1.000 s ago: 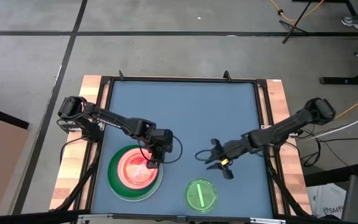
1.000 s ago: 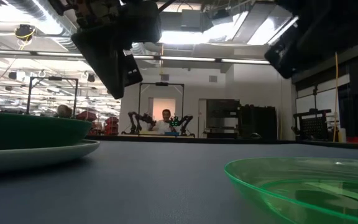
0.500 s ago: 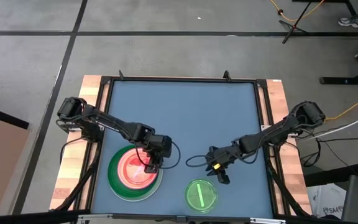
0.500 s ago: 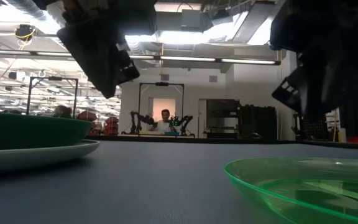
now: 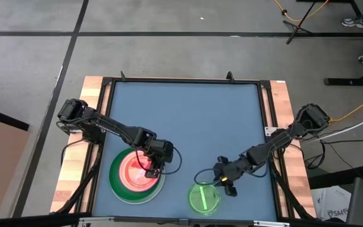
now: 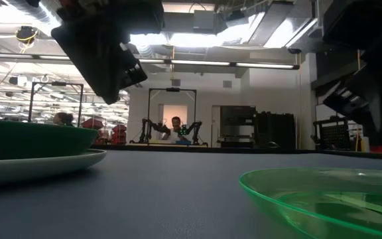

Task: Stack plastic plates
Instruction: Stack the green plate on top of the pink plate

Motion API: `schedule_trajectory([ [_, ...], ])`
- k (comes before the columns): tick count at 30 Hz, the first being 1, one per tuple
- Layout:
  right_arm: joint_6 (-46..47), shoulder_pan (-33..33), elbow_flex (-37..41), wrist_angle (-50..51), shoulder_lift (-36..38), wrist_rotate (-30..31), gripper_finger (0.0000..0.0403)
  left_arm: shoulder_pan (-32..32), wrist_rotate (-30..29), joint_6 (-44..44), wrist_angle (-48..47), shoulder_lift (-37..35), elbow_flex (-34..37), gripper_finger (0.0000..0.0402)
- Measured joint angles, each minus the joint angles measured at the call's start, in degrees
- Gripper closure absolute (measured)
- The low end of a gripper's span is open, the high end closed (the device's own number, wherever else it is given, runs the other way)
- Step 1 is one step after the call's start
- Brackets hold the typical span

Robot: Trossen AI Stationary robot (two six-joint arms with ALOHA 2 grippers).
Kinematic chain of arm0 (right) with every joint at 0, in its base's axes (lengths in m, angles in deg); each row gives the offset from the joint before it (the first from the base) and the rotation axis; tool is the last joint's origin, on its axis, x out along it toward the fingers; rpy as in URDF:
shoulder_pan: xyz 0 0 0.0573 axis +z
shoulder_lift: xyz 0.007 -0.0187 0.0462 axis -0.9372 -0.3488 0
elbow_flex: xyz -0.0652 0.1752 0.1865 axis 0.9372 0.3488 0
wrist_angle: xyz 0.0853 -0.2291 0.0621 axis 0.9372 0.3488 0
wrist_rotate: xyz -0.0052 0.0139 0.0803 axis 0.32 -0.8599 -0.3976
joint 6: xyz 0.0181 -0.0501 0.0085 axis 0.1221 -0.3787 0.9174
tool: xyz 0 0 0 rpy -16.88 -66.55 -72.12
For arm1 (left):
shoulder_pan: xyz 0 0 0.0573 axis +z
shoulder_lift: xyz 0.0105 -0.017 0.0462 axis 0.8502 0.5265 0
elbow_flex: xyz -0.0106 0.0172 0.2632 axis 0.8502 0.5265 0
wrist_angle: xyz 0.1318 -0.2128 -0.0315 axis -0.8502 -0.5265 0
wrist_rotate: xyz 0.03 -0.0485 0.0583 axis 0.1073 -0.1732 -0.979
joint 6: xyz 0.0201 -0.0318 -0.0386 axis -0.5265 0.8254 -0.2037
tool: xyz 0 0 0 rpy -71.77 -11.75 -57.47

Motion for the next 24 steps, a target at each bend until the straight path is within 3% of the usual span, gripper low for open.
schedule_trajectory([
  [10, 9.32, 3.11, 0.00, 0.60, 0.00, 6.94, 0.0299, 0.00, -1.61, 0.00, -0.01, 0.00, 0.00, 0.0329],
  [24, 13.56, 2.92, 0.00, -3.20, -6.16, 7.04, 0.0299, 0.00, -1.68, -0.42, 0.12, 0.02, 0.00, 0.0329],
])
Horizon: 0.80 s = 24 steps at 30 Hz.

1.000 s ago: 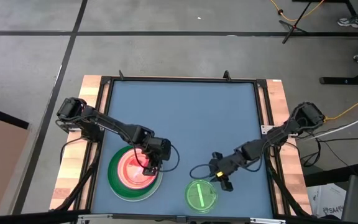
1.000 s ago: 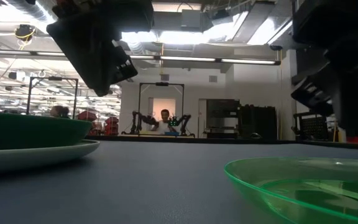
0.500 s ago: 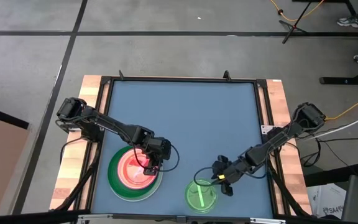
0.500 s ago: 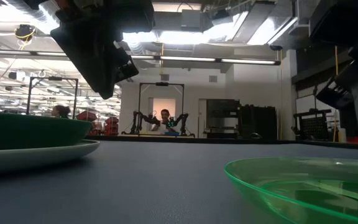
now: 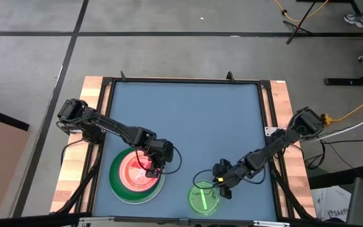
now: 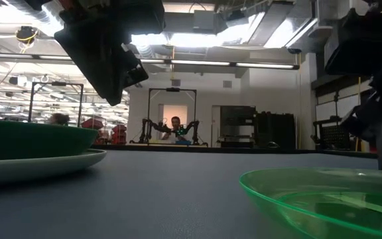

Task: Stack plastic plates
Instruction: Stack the green plate on top of the pink plate

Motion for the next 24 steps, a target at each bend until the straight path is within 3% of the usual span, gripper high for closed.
schedule_trajectory([
  [24, 1.21, 0.00, 0.00, -1.42, -1.66, -0.09, 0.0299, 0.00, 0.01, -0.02, 0.24, 0.00, 0.00, 0.0329],
])
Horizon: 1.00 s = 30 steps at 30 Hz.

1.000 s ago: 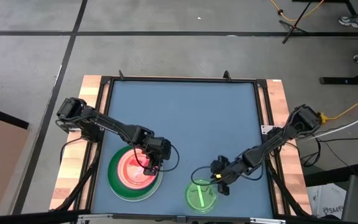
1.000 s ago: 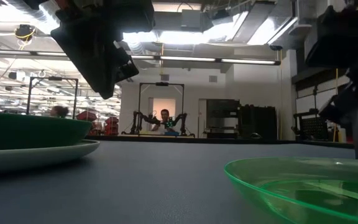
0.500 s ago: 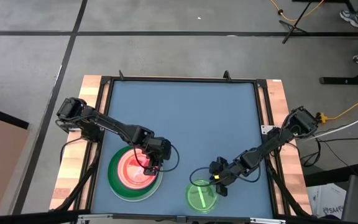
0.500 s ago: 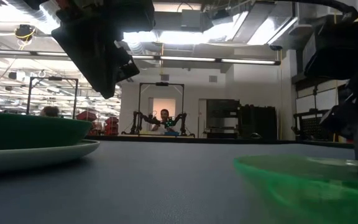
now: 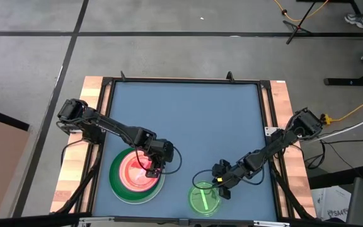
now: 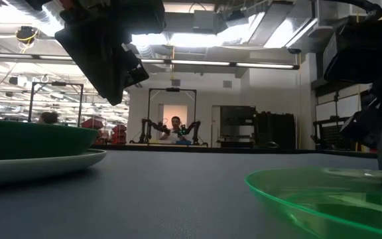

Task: Stack plastic plates
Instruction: Stack the green plate on top of the pink plate

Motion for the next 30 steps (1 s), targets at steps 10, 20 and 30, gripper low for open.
schedule_trajectory([
  [10, -0.03, 0.00, 0.00, -0.01, 0.02, -0.02, 0.0306, 0.00, 0.00, 0.00, 0.00, 0.00, 0.00, 0.0329],
  [20, -0.58, 0.00, 0.00, -0.43, 0.01, 0.66, 0.0393, 0.00, 0.02, 0.01, 0.00, 0.00, 0.00, 0.0329],
  [30, -2.58, 0.02, 0.00, -0.47, 0.02, 1.21, 0.0401, 0.02, 0.02, 0.17, 0.02, 0.00, 0.00, 0.0329],
])
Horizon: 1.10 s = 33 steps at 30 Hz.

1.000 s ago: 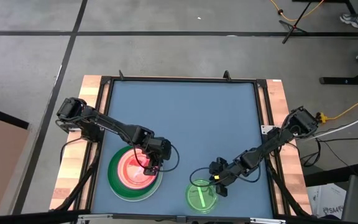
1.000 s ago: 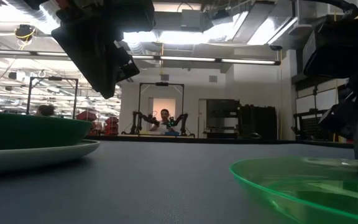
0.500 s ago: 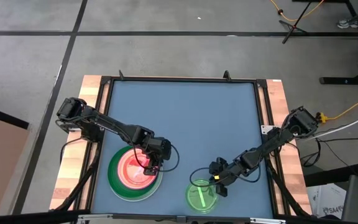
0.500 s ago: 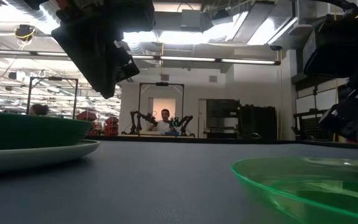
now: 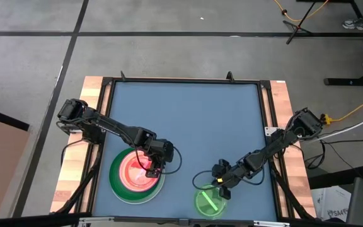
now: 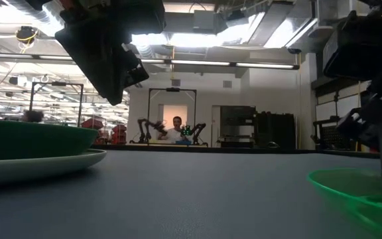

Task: Stack plastic plates
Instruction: Stack the green plate on top of the pink plate

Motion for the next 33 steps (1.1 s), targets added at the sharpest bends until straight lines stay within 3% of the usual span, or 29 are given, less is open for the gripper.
schedule_trajectory([
  [8, -2.02, -0.90, 0.00, -0.13, 0.00, 5.49, 0.0402, 0.00, -1.74, 0.05, 1.47, 0.00, 0.00, 0.0329],
  [16, -7.97, -6.09, 0.00, -0.17, 0.00, 5.90, 0.0403, 0.04, -8.22, 0.98, 7.81, 0.00, 0.00, 0.0329],
  [22, -15.43, -11.00, 0.00, -2.69, 0.00, 9.09, 0.0403, 0.04, -15.18, 6.88, 12.74, 0.00, 0.00, 0.0329],
  [29, -24.59, -16.06, 0.00, -7.78, 0.02, 10.90, 0.0403, 0.04, -22.98, 12.69, 13.33, 0.00, 0.00, 0.0329],
  [33, -28.81, -18.06, 0.00, -9.97, 0.04, 12.22, 0.0403, 0.10, -24.29, 13.97, 13.33, 0.00, 0.00, 0.0329],
])
